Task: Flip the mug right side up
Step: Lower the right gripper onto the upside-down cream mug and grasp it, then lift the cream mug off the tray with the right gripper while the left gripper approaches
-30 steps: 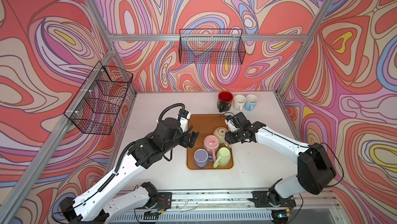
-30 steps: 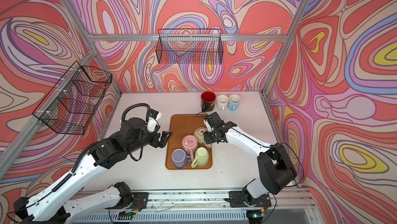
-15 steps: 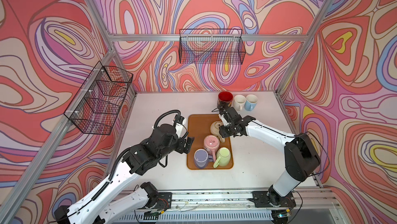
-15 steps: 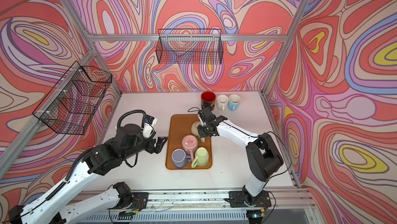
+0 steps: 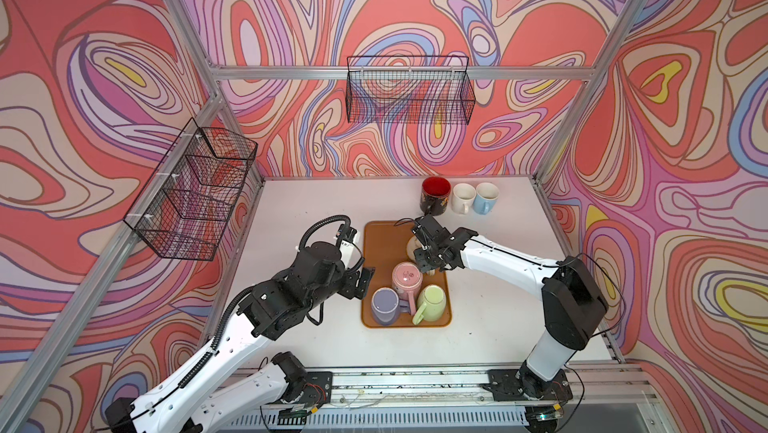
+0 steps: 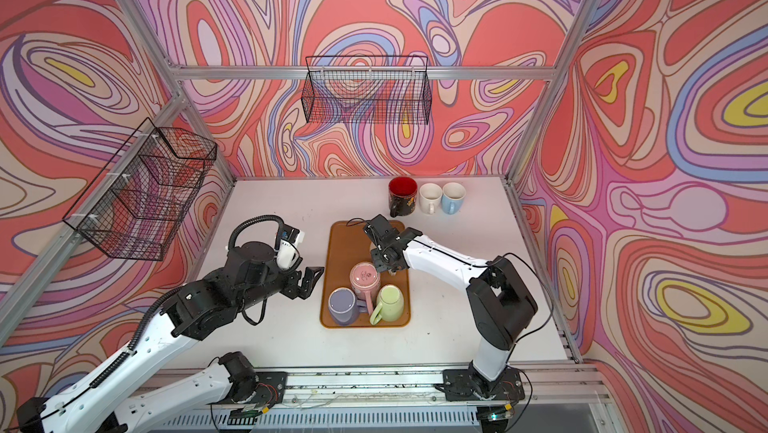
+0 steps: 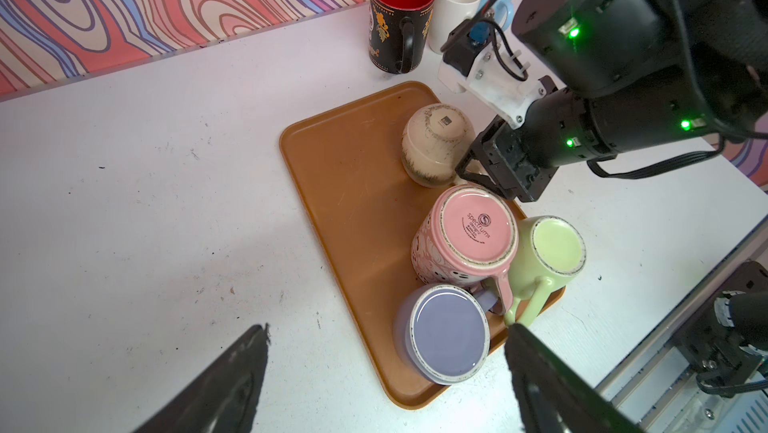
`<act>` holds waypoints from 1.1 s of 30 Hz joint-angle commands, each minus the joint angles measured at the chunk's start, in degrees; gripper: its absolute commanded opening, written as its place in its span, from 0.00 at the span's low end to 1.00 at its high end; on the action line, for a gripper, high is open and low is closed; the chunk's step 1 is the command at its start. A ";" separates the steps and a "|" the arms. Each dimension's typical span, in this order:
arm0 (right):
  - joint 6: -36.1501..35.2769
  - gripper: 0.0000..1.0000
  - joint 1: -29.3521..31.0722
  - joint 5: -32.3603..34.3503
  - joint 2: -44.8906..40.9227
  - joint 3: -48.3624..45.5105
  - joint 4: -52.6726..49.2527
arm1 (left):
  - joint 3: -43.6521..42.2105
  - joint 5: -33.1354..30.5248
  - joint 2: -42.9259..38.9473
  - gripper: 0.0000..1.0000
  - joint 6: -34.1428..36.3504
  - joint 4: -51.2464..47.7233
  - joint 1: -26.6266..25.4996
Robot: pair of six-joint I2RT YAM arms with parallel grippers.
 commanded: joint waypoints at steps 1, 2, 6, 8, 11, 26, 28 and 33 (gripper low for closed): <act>2.41 0.51 0.37 2.29 1.72 0.57 -1.25 | -1.05 -0.33 -0.90 0.92 0.73 -1.37 -0.24; 2.52 0.51 0.34 2.32 1.98 0.67 -1.30 | -1.06 -0.30 -0.98 0.92 0.72 -1.45 -0.20; 2.58 0.48 0.38 2.42 5.13 1.37 -1.39 | -1.29 -0.42 -1.25 0.92 0.76 -1.44 -0.18; 2.60 0.47 0.34 2.58 6.42 2.02 -1.53 | -1.41 -0.51 -1.25 0.92 0.81 -1.42 -0.19; 2.70 0.46 0.21 3.13 8.10 2.98 -1.58 | -1.41 -0.55 -1.16 0.92 0.74 -1.55 -0.19; 2.75 0.05 -1.73 2.08 9.76 3.94 -0.66 | -1.58 -0.43 -0.19 0.92 0.75 -1.55 -0.18; 2.67 0.00 -1.90 1.96 9.45 4.11 -0.61 | -1.67 -0.42 -0.19 0.92 0.73 -1.46 -0.15; 2.12 0.00 -2.24 1.68 7.26 4.02 -0.01 | -1.76 -0.07 0.16 0.92 0.25 -1.20 -0.19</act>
